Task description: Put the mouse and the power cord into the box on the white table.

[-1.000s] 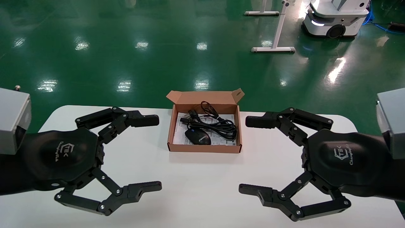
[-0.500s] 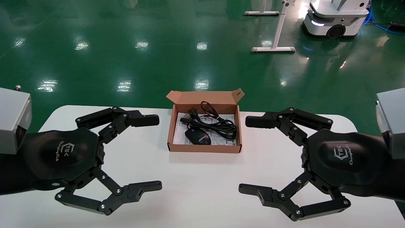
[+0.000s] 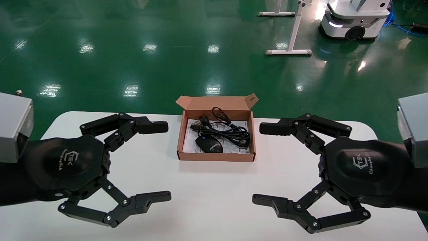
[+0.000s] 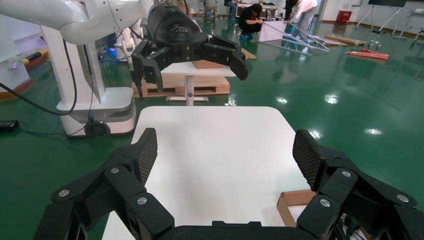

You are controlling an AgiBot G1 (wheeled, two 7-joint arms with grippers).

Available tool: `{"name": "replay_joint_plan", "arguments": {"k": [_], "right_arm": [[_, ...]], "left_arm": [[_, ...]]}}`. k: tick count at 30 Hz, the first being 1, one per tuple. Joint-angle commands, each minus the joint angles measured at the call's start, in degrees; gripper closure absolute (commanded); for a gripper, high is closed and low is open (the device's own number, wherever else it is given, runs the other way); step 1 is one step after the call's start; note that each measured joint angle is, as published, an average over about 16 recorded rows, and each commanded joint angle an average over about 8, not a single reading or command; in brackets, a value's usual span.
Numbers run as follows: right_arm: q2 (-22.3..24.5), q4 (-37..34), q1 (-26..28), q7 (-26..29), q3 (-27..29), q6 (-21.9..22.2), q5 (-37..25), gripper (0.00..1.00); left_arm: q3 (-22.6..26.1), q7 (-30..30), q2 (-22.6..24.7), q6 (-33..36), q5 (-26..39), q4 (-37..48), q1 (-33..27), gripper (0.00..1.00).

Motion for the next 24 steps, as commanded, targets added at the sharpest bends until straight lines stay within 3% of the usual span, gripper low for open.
{"name": "replay_joint_plan", "arguments": {"k": [1,24], "right_arm": [[0.0,0.0,0.0,0.0,0.0,0.0,0.0,0.0],[0.0,0.0,0.0,0.0,0.0,0.0,0.0,0.0]], "left_arm": [[0.0,0.0,0.0,0.0,0.0,0.0,0.0,0.0],[0.0,0.0,0.0,0.0,0.0,0.0,0.0,0.0]]}}
